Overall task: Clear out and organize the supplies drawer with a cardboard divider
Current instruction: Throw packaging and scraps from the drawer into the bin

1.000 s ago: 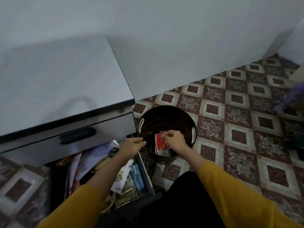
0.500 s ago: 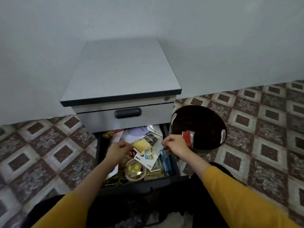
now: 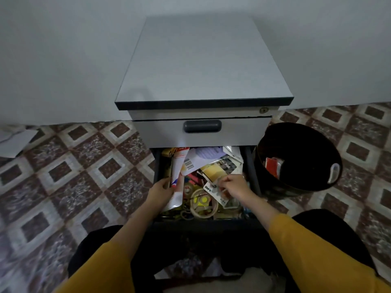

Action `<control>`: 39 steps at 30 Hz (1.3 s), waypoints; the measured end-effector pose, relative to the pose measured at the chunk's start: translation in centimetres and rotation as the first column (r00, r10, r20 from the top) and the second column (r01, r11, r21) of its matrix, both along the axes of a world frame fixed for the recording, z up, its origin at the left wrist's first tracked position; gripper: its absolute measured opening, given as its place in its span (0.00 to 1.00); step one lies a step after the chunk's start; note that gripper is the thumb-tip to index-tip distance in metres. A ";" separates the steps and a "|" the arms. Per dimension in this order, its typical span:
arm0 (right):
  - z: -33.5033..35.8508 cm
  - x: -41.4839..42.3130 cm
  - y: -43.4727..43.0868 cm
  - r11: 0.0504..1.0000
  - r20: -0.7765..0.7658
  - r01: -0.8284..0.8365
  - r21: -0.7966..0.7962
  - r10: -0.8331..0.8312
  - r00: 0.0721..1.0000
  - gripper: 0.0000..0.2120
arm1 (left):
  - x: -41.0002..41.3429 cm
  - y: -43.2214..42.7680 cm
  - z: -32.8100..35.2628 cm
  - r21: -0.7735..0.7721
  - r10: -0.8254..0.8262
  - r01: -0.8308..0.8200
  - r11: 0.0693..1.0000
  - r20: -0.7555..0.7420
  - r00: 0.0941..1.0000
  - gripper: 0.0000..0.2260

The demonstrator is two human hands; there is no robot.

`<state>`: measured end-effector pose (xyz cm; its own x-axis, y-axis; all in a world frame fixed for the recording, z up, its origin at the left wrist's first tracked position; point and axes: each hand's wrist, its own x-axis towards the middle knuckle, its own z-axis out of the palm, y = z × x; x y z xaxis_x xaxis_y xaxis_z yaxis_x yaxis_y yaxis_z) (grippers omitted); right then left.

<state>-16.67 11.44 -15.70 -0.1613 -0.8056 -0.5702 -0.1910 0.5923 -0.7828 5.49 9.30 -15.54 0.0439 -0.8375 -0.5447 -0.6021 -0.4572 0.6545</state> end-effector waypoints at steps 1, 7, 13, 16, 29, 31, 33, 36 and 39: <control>-0.4 0.3 -0.2 1.000 0.006 -0.011 0.011 0.011 1.000 0.09 | -0.1 -0.1 -0.1 0.009 -0.029 0.029 1.000 -0.007 1.000 0.21; -2.2 2.3 -1.7 0.990 0.083 -0.082 0.113 0.073 0.994 0.04 | -0.4 -1.4 -1.7 0.126 -0.185 0.178 0.976 0.043 0.982 0.36; -4.1 6.1 -3.4 0.988 0.132 -0.107 0.107 0.093 0.987 0.13 | -0.8 -2.1 -3.6 0.237 -0.325 0.304 0.923 0.055 0.944 0.30; -4.2 7.5 -4.0 0.983 0.154 -0.108 0.150 0.085 0.984 0.15 | -0.7 -1.9 -3.9 0.253 -0.387 0.356 0.900 0.085 0.918 0.30; -4.5 8.7 -5.1 0.985 -0.010 -0.075 0.153 0.078 0.997 0.15 | 0.3 -0.7 -1.3 0.569 -0.841 0.671 0.475 0.071 0.536 0.37; -4.5 8.9 -4.9 0.988 -0.019 -0.075 0.136 0.078 0.997 0.11 | 0.2 -0.7 -0.7 0.577 -0.862 0.688 0.441 0.059 0.503 0.37; -4.4 9.0 -4.7 0.990 -0.018 -0.062 0.130 0.065 0.998 0.14 | -0.1 -0.6 -0.3 0.582 -0.874 0.701 0.412 0.035 0.484 0.36; -4.1 9.2 -4.7 0.990 -0.022 -0.028 0.136 0.032 0.999 0.17 | -0.7 0.1 0.0 0.577 -0.892 0.721 0.385 0.033 0.451 0.37; -3.8 9.3 -4.7 0.990 -0.039 -0.028 0.135 0.033 0.999 0.16 | -1.2 0.5 0.0 0.556 -0.890 0.730 0.398 0.042 0.453 0.37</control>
